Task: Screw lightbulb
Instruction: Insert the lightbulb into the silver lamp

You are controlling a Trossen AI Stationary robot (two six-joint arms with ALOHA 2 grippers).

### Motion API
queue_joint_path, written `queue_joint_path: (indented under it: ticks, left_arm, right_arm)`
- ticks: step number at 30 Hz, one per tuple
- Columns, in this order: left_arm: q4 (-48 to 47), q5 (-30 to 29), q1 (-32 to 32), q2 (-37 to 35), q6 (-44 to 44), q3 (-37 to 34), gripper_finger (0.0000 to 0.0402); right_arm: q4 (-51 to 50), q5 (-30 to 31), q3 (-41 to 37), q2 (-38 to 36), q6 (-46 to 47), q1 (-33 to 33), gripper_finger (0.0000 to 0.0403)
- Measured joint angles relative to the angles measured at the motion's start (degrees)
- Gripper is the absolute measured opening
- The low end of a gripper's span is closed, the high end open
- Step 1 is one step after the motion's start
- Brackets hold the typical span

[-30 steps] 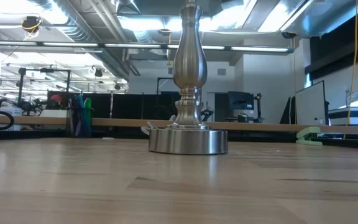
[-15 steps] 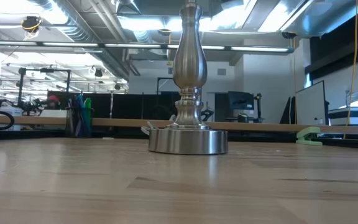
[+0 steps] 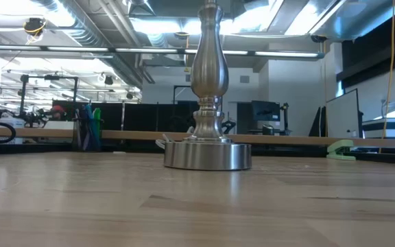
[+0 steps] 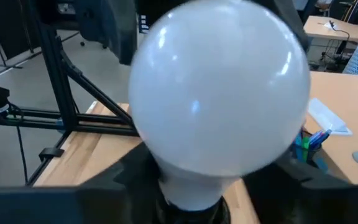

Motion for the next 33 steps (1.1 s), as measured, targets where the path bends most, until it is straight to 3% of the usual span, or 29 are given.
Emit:
queue_joint_path:
  ticks: [3,10,15,19,23,33]
  left_arm:
    - [-0.04,0.02,-0.07,0.02,0.12,0.00,0.0267]
    - [-0.23,0.11,-0.02,-0.14,-1.11,0.45,0.0267]
    - [-3.54,0.02,-0.26,-0.15,-0.39,5.46,0.0266]
    - [-9.53,8.40,0.53,-0.24,0.34,10.70,0.0266]
    - [-10.06,9.55,1.54,-0.16,1.56,13.16,0.0268]
    - [-16.67,9.38,4.02,0.23,0.36,13.62,0.0312]
  right_arm:
    - [-0.50,-0.02,0.00,0.00,-0.20,0.02,0.0150]
    - [-0.92,-0.02,0.00,0.00,-0.46,0.02,0.0151]
    - [-0.89,0.61,0.02,0.00,-0.94,0.07,0.0151]
    - [-1.02,0.66,0.02,0.00,-0.96,0.07,0.0151]
    - [-1.02,0.70,0.02,0.00,-1.58,0.07,0.0151]
    - [-0.92,0.95,0.02,0.00,-1.83,0.07,0.0151]
